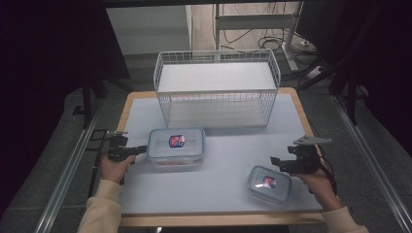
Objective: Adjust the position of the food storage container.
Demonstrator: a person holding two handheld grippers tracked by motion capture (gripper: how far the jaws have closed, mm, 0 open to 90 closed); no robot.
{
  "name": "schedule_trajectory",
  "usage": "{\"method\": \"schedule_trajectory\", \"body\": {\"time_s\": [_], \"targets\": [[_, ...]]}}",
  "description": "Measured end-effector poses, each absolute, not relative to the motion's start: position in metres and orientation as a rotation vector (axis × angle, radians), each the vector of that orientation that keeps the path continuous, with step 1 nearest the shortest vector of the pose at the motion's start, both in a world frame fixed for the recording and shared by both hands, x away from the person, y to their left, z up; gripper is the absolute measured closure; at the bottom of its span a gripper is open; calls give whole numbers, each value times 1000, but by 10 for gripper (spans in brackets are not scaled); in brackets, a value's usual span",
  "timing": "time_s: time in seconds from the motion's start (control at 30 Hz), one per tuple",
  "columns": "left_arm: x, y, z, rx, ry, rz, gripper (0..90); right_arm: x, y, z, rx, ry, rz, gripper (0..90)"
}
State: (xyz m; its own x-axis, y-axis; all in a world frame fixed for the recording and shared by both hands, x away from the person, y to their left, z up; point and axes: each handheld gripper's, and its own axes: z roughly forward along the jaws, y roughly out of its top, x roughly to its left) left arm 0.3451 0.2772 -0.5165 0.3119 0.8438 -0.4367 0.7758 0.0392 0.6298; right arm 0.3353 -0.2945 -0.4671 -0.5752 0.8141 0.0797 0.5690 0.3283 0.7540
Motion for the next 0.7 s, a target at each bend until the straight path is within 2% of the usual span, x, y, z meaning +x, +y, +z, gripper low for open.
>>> {"method": "schedule_trajectory", "body": {"time_s": [0.37, 0.7], "targets": [[353, 252, -516, 1734, 1428, 61, 900, 335, -293, -468, 1234, 2291, 1097, 146], [362, 213, -518, 1821, 1378, 44, 900, 336, -293, -468, 1239, 2293, 1100, 146]]}}
